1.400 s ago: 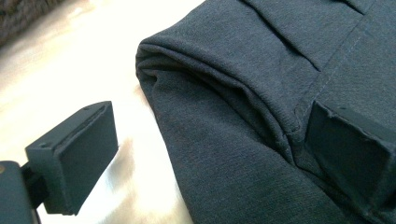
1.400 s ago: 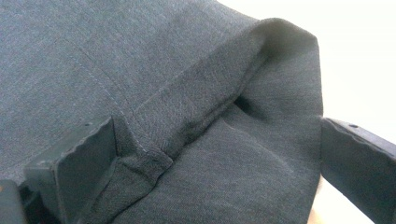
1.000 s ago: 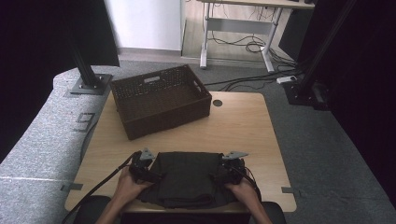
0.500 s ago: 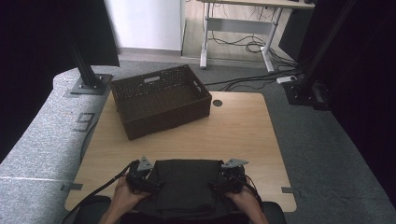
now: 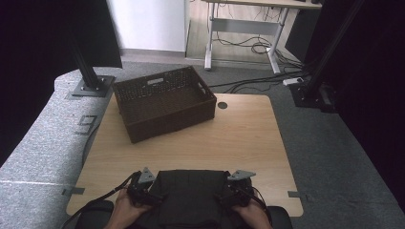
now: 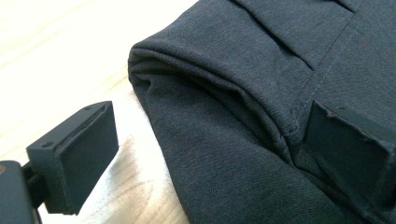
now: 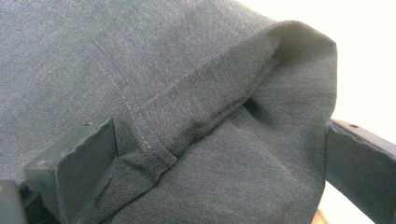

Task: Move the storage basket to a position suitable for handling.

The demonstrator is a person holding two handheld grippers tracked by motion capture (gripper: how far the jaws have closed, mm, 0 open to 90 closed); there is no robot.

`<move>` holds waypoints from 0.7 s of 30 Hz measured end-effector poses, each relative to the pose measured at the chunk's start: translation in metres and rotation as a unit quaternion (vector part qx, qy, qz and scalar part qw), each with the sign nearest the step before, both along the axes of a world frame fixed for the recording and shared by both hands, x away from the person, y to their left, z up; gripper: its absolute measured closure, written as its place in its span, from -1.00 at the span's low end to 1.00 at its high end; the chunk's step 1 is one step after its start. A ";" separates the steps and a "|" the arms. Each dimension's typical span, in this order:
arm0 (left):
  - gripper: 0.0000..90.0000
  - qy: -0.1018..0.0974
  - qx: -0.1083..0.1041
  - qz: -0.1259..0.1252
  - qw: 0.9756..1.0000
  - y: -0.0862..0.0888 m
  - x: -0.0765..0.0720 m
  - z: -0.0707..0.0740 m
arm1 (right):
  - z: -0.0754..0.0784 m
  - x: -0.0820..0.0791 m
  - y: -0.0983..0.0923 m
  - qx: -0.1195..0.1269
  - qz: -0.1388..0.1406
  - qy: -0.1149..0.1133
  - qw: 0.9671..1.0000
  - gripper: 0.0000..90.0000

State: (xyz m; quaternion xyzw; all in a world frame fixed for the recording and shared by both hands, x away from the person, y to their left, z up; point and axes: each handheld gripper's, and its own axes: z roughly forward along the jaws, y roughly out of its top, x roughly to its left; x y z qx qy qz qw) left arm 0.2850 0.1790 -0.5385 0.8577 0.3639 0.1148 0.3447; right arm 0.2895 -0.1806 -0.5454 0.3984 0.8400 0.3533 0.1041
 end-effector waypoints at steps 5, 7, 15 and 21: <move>-0.93 0.011 -0.008 -0.007 1.000 0.002 0.004 0.001 | 0.000 0.003 -0.001 0.005 0.002 0.009 1.000 -1.00; -0.93 0.016 -0.012 -0.008 1.000 0.003 0.006 0.003 | 0.001 0.005 -0.002 0.011 0.005 0.016 1.000 -1.00; -0.93 0.006 -0.032 0.011 0.999 0.020 0.022 0.021 | 0.020 0.018 -0.018 0.036 -0.004 -0.001 0.999 -1.00; -0.89 -0.015 -0.005 0.034 0.999 0.029 0.039 0.032 | 0.030 0.034 -0.038 0.000 -0.043 -0.035 0.998 -0.98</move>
